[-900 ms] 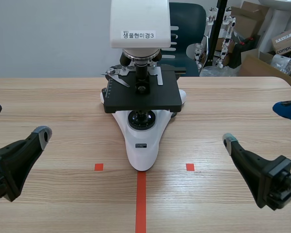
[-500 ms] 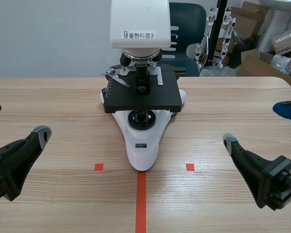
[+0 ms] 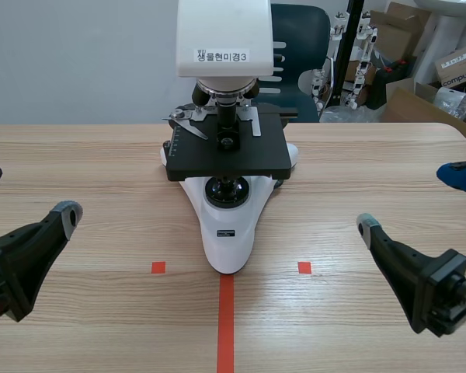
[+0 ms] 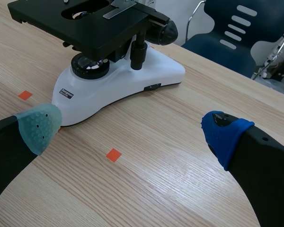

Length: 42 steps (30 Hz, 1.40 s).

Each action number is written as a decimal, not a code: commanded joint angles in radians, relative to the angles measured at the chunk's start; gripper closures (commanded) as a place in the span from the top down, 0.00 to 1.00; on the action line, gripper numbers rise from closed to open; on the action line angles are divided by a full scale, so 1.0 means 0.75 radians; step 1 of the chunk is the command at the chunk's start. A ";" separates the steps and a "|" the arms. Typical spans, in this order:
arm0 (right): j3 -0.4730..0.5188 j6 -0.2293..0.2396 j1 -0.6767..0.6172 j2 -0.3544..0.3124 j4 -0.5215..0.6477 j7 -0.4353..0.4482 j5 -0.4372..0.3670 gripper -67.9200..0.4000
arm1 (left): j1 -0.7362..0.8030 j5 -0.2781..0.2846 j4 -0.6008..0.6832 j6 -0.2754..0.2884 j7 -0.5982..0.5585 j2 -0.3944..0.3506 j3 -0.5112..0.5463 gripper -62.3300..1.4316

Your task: Point at the objective lens

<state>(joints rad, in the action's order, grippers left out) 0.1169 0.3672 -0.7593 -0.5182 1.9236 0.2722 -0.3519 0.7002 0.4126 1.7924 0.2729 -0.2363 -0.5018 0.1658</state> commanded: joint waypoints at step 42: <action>0.008 0.000 0.015 -0.010 0.009 0.005 -0.019 1.00 | -0.714 0.012 -0.486 0.373 -0.328 -0.149 -0.476 0.08</action>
<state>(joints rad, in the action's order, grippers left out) 0.1169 0.3668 -0.7593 -0.5182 1.9236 0.2611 -0.3519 0.1814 0.4118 1.4223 0.5518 -0.4683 -0.6205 -0.1917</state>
